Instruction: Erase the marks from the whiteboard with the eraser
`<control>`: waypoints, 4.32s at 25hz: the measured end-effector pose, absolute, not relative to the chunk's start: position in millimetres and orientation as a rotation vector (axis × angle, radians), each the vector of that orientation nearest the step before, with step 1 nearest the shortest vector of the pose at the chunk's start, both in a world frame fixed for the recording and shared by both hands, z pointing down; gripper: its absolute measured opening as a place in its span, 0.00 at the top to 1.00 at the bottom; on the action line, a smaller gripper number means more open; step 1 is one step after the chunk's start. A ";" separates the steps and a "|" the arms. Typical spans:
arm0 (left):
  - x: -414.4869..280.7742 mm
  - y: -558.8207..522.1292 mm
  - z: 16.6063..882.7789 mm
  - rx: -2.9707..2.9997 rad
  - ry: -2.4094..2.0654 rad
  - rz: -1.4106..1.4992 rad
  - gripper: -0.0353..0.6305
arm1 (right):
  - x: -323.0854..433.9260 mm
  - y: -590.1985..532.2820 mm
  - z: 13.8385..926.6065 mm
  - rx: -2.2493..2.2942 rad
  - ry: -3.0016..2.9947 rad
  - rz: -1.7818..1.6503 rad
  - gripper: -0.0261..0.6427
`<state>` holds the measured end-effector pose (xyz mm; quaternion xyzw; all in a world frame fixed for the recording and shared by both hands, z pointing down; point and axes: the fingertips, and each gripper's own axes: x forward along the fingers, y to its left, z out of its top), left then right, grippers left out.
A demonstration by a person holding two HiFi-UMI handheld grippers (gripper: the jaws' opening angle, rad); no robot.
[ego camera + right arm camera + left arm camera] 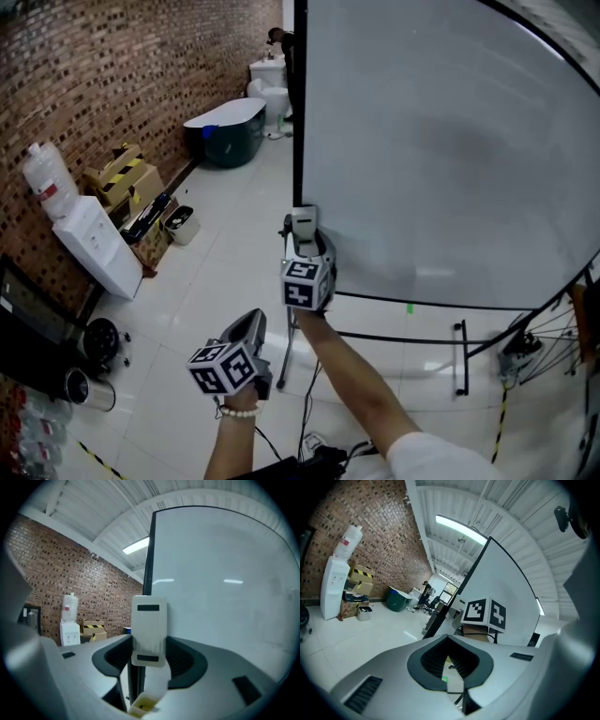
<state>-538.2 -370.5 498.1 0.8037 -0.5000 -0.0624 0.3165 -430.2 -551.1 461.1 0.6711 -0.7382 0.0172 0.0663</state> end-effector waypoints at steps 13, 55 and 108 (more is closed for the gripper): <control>-530.2 -359.6 520.2 2.110 -1.312 -0.132 0.96 | -420.2 -547.1 532.3 1.986 -2.155 0.141 0.59; -98.6 -328.2 505.1 2.371 -1.081 0.045 0.96 | 76.5 -421.1 530.9 2.311 -1.963 0.115 0.59; 455.4 -210.2 605.0 2.448 -0.732 0.297 0.96 | 702.1 -260.1 597.3 2.420 -1.817 0.181 0.58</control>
